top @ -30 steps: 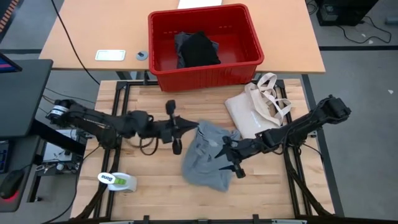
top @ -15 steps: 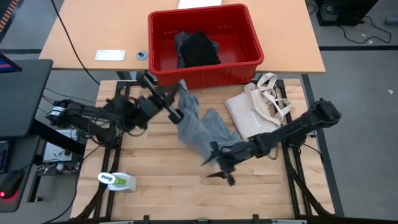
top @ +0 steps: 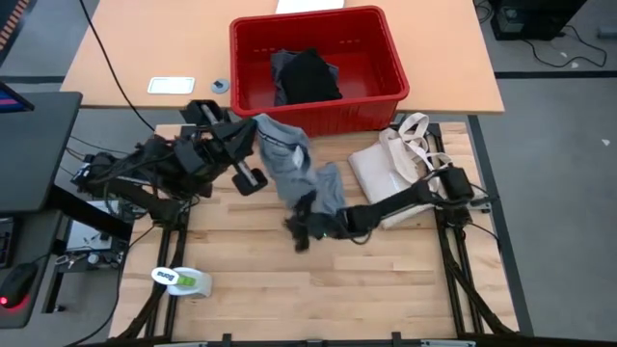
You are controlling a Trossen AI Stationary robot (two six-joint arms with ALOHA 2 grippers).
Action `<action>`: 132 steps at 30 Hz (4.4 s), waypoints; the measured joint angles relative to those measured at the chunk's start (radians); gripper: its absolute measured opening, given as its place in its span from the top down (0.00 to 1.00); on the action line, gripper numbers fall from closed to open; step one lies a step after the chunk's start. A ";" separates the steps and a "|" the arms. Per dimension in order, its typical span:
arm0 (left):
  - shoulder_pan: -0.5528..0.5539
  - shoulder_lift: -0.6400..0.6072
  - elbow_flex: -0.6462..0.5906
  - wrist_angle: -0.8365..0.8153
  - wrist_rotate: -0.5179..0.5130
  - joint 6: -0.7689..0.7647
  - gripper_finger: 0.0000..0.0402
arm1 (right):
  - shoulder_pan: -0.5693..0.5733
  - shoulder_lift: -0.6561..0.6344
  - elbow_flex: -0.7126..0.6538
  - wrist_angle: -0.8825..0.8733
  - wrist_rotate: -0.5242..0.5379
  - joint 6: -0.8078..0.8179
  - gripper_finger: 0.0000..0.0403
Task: Fold Laundry from Bin
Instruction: Fold the gray shirt
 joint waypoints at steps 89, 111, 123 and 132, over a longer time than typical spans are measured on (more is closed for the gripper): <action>-0.441 0.458 -0.064 -1.568 0.062 -1.088 0.53 | 0.241 -0.041 -0.072 -0.231 -0.240 0.307 0.43; -0.242 0.546 -0.063 -1.855 -0.051 -0.851 0.55 | 0.293 0.022 -0.072 -0.081 -0.265 0.346 0.92; -0.220 0.588 -0.063 -1.828 0.001 -0.645 0.65 | 0.318 0.022 -0.072 -0.095 -0.233 0.437 0.63; -0.219 0.617 -0.063 -1.866 -0.089 -0.585 0.97 | 0.364 -0.095 -0.072 -0.381 -0.190 0.586 0.64</action>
